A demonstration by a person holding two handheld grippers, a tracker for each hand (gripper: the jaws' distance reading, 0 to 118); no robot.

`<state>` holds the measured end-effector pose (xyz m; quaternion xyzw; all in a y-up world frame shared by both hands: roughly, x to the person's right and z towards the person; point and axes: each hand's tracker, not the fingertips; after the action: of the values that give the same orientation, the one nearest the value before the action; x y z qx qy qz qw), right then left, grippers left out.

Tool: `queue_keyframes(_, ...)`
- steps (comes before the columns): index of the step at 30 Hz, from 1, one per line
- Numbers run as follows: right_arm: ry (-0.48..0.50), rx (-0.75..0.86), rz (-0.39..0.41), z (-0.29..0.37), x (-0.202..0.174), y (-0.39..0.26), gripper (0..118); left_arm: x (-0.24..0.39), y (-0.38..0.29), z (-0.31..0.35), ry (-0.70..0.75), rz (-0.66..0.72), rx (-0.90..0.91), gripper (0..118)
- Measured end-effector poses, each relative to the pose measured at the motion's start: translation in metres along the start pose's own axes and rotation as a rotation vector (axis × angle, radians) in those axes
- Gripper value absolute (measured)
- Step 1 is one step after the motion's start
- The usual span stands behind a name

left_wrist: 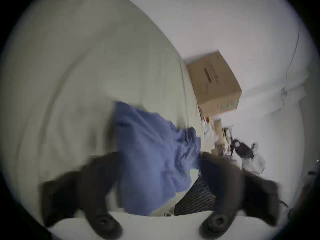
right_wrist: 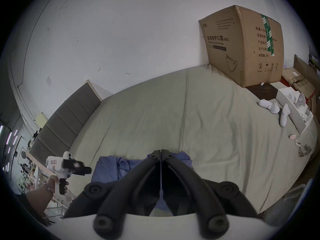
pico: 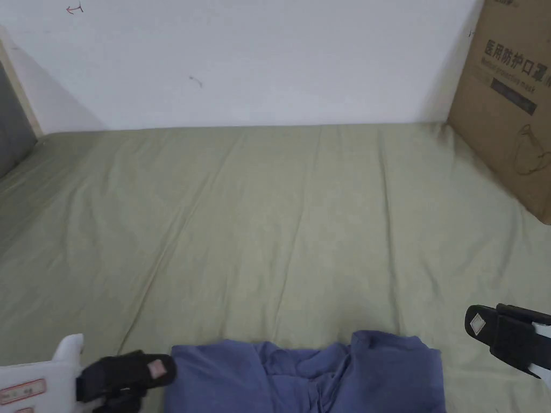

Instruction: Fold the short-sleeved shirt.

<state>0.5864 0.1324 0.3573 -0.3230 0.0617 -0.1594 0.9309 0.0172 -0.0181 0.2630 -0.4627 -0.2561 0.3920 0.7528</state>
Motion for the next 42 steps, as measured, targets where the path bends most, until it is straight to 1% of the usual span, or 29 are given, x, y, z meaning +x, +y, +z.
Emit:
queue_keyframes(2,-0.003,-0.009,0.012,-0.002,-0.004,-0.001,0,-0.020,0.007,0.005,-0.056,0.049,0.035,118)
queue_keyframes(3,-0.005,-0.011,0.016,-0.003,-0.005,-0.001,0,-0.032,0.012,0.002,-0.088,0.096,0.004,118)
queue_keyframes(5,-0.009,-0.014,0.018,-0.003,-0.005,0.000,0,-0.019,-0.003,-0.033,-0.144,0.181,-0.050,118)
queue_keyframes(6,-0.013,-0.021,0.018,-0.003,-0.005,0.001,0,-0.020,-0.007,-0.052,-0.182,0.214,-0.106,118)
queue_keyframes(7,-0.018,-0.025,0.018,-0.002,-0.005,0.002,0,-0.039,-0.009,-0.070,-0.205,0.241,-0.164,118)
queue_keyframes(9,-0.034,-0.027,0.024,0.000,-0.004,0.003,0,-0.020,-0.011,-0.096,-0.320,0.154,-0.174,118)
queue_keyframes(10,-0.041,-0.027,0.030,0.001,-0.003,0.004,0,-0.011,-0.013,-0.112,-0.368,0.152,-0.211,118)
queue_keyframes(11,-0.048,-0.027,0.036,0.001,-0.003,0.004,0,-0.026,-0.008,-0.126,-0.393,0.181,-0.244,118)
queue_keyframes(13,-0.057,-0.029,0.040,0.002,-0.003,0.005,0,-0.029,-0.011,-0.144,-0.399,0.194,-0.265,118)
queue_keyframes(15,-0.059,-0.033,0.036,0.003,-0.003,0.006,0,-0.020,-0.019,-0.144,-0.414,0.166,-0.249,117)
queue_keyframes(17,-0.057,-0.036,0.030,0.001,-0.003,0.005,0,-0.024,-0.022,-0.133,-0.410,0.170,-0.239,105)
queue_keyframes(18,-0.054,-0.039,0.028,-0.001,-0.002,0.005,0,-0.029,-0.022,-0.125,-0.331,0.154,-0.233,105)
queue_keyframes(19,-0.051,-0.043,0.028,-0.003,-0.002,0.004,0,-0.047,-0.009,-0.116,-0.189,0.122,-0.234,54)
queue_keyframes(20,-0.048,-0.047,0.028,-0.005,-0.002,0.003,0,-0.058,-0.010,-0.106,0.000,0.055,-0.261,11)
queue_keyframes(21,-0.045,-0.052,0.027,-0.007,-0.003,0.002,0,-0.067,-0.010,-0.091,-0.172,0.138,-0.231,11)
queue_keyframes(22,-0.039,-0.058,0.025,-0.010,-0.003,0.001,0,-0.064,-0.008,-0.077,-0.251,0.194,-0.199,11)
queue_keyframes(24,-0.024,-0.067,0.017,-0.014,-0.004,0.000,0,-0.049,-0.007,-0.056,-0.028,0.059,-0.158,11)
queue_keyframes(25,-0.017,-0.071,0.011,-0.016,-0.004,-0.001,0,-0.048,-0.005,-0.042,0.015,0.053,-0.154,11)
queue_keyframes(27,0.003,-0.076,0.003,-0.019,-0.006,-0.002,0,-0.043,-0.003,-0.011,0.091,0.097,-0.134,11)
queue_keyframes(29,0.013,-0.079,0.013,-0.021,-0.008,-0.002,0,0.005,-0.017,0.015,0.220,-0.016,-0.089,11)
queue_keyframes(30,0.017,-0.081,0.018,-0.023,-0.009,-0.003,0,0.019,-0.018,0.023,0.277,-0.044,-0.082,11)
queue_keyframes(33,0.032,-0.086,0.025,-0.026,-0.010,-0.004,0,0.061,-0.014,0.029,0.490,-0.132,-0.050,11)
queue_keyframes(34,0.037,-0.087,0.024,-0.027,-0.010,-0.005,0,0.077,-0.015,0.021,0.516,-0.163,-0.045,11)
queue_keyframes(36,0.047,-0.086,0.016,-0.027,-0.010,-0.006,0,0.098,-0.014,0.007,0.471,-0.141,-0.032,12)
queue_keyframes(38,0.057,-0.084,0.006,-0.024,-0.008,-0.007,0,0.122,-0.015,-0.023,0.349,-0.093,-0.063,12)
queue_keyframes(39,0.061,-0.082,0.005,-0.021,-0.007,-0.007,0,0.134,-0.017,-0.038,0.315,-0.087,-0.090,12)
queue_keyframes(42,0.059,-0.076,0.004,-0.010,0.000,-0.008,0,0.161,-0.023,-0.095,0.256,-0.145,-0.181,13)
